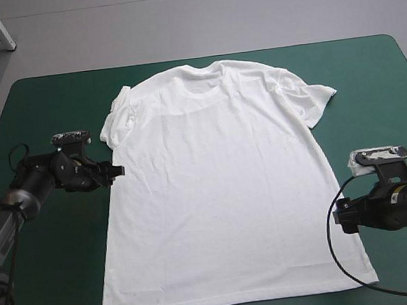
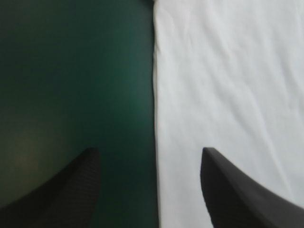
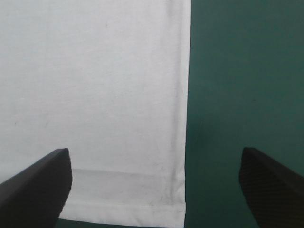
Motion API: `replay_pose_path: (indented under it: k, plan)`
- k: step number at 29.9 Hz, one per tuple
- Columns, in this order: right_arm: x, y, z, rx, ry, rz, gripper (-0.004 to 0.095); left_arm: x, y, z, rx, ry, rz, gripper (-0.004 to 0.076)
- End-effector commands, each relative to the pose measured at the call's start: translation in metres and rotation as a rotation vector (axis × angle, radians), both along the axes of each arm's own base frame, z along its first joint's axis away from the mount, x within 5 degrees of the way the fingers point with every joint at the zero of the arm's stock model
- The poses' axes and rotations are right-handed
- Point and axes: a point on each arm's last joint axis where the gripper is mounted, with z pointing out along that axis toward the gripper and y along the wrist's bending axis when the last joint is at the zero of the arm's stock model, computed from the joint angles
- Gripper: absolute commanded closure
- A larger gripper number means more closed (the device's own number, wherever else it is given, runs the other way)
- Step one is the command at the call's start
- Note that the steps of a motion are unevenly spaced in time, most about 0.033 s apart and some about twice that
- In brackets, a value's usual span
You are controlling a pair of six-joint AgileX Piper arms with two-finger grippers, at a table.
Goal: Fold the cloth
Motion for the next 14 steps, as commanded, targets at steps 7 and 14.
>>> replay_pose_path:
  k: [7,14]
  plan:
    - [0.01,0.0,0.015,0.02,-0.146,-0.024,0.0022,0.07,-0.004,0.016,-0.085,-0.13,-0.017,0.0281]
    - [0.033,0.001,0.01,-0.011,-0.128,-0.026,0.0022,0.082,-0.006,-0.008,-0.096,-0.058,-0.013,0.0283]
